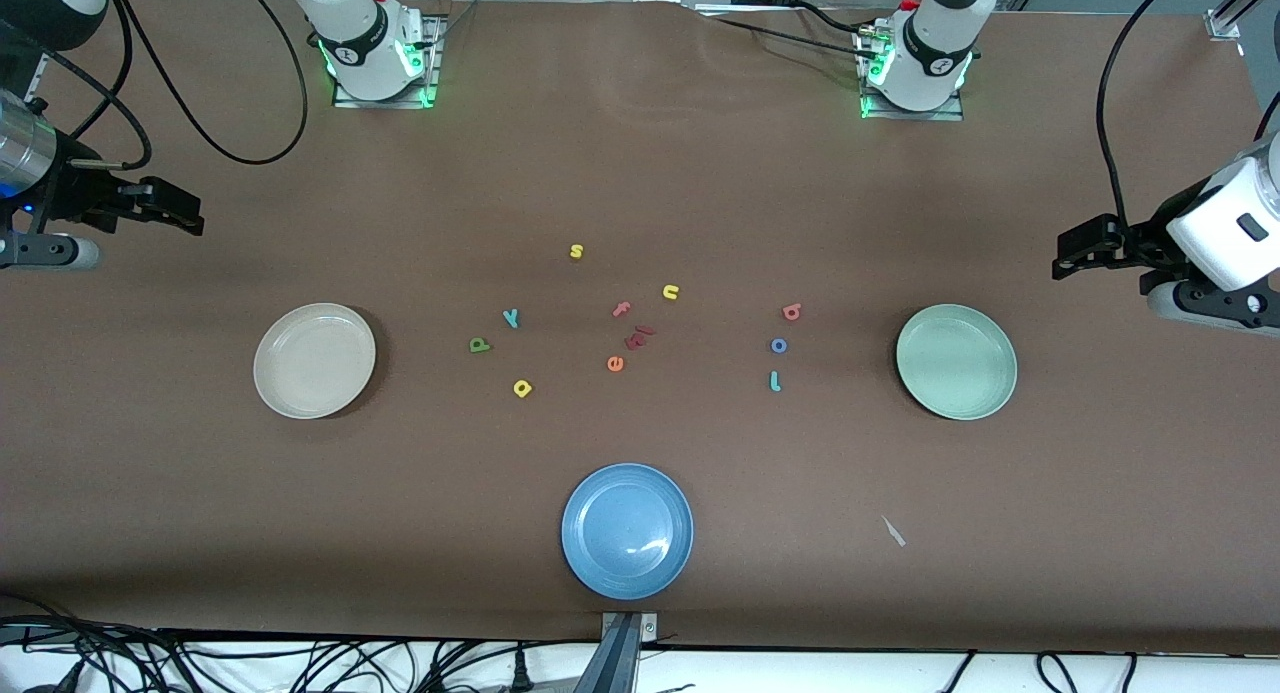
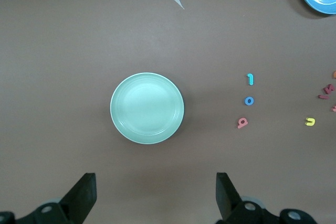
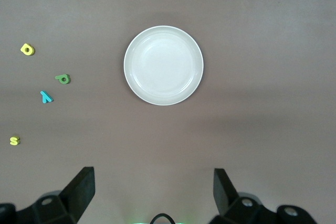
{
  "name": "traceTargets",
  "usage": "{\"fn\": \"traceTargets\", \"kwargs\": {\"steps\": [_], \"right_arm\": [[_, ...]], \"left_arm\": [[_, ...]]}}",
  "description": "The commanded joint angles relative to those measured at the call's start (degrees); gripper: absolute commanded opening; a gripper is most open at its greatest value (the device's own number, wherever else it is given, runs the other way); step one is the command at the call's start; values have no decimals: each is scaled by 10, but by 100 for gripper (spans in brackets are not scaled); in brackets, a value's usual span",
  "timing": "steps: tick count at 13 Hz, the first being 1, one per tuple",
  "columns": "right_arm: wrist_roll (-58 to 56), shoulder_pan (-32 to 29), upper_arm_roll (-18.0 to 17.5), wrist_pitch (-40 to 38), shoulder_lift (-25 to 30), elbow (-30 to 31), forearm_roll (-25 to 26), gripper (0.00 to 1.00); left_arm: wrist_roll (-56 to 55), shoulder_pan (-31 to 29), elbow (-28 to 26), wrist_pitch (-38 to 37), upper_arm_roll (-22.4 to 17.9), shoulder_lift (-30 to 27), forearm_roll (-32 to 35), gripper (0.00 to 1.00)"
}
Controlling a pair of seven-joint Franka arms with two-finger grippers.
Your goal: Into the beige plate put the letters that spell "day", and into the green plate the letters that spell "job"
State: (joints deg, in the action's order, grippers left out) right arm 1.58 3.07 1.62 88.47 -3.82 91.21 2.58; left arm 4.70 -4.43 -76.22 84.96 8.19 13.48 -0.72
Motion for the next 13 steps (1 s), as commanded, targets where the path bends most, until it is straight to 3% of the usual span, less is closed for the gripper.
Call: {"fn": "traceTargets", "kwargs": {"steps": [1, 13], "right_arm": [[0, -2, 0, -5, -2, -9, -10, 100], [-1, -1, 0, -6, -2, -9, -10, 100]], "left_arm": [[2, -1, -1, -3, -1, -2, -15, 100], [0, -1, -1, -5, -3, -2, -4, 100]]}}
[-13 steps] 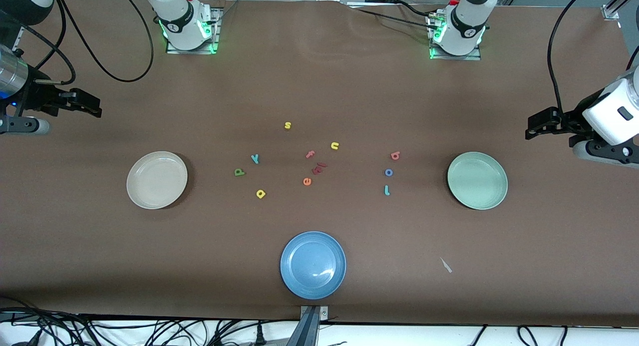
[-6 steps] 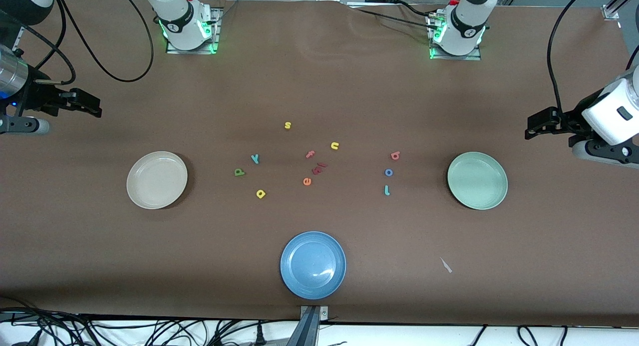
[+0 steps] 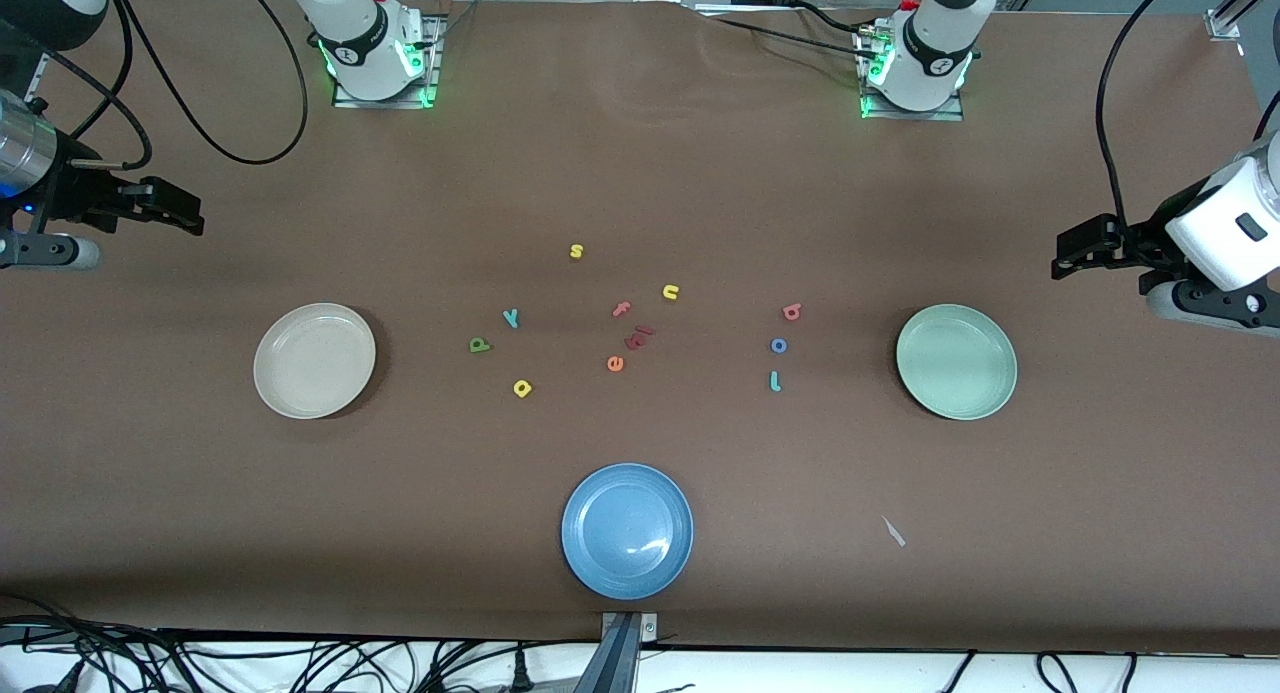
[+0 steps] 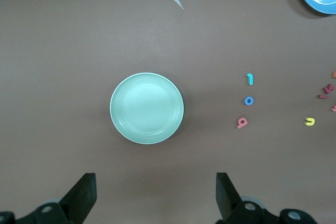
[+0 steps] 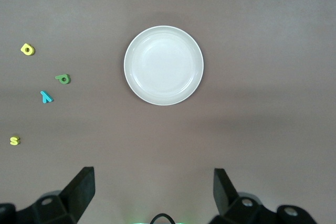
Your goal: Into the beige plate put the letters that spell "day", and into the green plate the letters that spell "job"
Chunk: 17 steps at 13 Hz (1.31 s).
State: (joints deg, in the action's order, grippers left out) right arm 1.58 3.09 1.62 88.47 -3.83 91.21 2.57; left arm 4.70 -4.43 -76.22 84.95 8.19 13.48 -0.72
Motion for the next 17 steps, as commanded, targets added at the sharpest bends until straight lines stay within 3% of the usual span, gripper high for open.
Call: {"fn": "traceTargets", "kwargs": {"steps": [1, 4, 17], "right_arm": [[-1, -1, 0, -6, -1, -9, -10, 100], [-1, -1, 0, -6, -2, -9, -10, 100], [-1, -1, 0, -6, -1, -9, -10, 100]], "left_arm": [[0, 0, -1, -5, -4, -1, 7, 100], [2, 2, -1, -4, -2, 1, 59, 100], [0, 2, -1, -3, 1, 6, 50, 100]]}}
